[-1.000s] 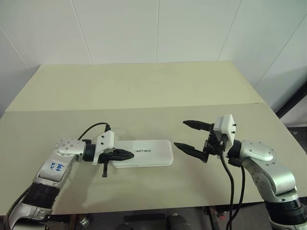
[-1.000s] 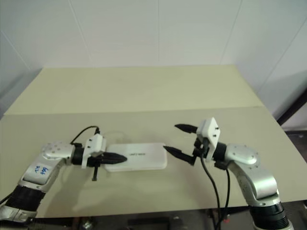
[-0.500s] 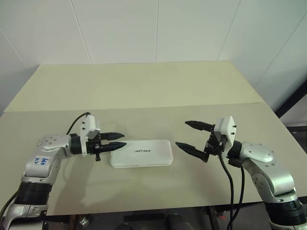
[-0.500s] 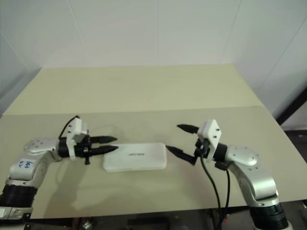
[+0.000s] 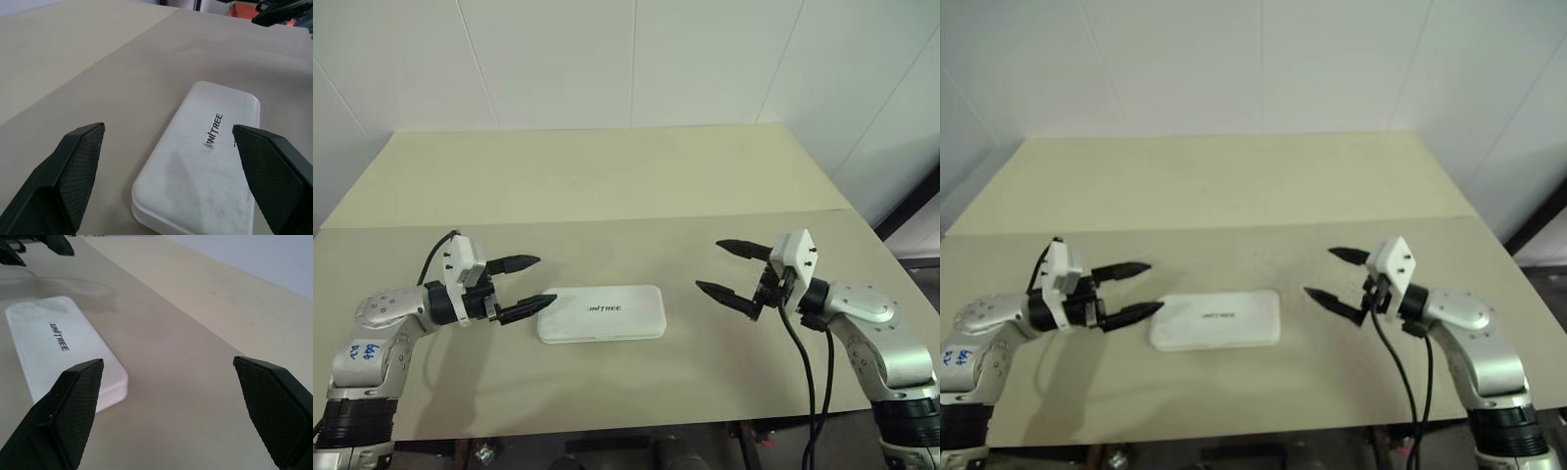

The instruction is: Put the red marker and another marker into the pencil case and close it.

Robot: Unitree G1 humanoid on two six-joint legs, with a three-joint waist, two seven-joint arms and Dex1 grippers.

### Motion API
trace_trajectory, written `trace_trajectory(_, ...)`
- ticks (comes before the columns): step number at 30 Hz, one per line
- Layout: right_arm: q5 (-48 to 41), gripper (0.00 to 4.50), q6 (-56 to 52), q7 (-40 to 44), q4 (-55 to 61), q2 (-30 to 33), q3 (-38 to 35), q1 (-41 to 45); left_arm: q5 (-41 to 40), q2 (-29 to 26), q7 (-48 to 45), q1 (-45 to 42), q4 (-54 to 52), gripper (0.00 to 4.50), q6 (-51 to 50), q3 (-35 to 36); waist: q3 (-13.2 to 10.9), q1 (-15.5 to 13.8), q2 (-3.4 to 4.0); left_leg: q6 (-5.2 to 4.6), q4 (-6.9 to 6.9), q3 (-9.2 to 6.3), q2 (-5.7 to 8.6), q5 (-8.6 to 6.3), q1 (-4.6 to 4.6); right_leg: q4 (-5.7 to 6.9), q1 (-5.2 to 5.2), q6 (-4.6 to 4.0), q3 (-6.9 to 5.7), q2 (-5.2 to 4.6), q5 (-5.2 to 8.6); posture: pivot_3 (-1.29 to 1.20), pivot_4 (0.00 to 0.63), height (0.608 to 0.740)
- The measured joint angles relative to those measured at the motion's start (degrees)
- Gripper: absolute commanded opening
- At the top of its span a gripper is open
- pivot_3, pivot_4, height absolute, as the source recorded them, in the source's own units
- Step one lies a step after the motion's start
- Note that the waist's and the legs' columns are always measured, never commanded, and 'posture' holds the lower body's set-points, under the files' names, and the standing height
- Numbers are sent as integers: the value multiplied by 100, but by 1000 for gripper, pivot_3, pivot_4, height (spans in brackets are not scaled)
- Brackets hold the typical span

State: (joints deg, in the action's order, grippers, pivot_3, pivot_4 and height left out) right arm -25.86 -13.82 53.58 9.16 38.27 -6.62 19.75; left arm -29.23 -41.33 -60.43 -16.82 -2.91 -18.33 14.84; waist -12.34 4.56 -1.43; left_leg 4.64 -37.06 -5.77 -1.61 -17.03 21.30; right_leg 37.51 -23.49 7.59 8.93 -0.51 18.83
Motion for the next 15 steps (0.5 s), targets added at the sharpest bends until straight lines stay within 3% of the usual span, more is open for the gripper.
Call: trace_trajectory(15, 110, 4500, 133, 195, -164, 427, -132, -153, 29, 116, 313, -198, 96, 4483, 189, -149, 0, -1, 0, 0, 0, 2, 2, 0, 1, -3, 0, 0, 1, 0, 0, 0, 150, 740)
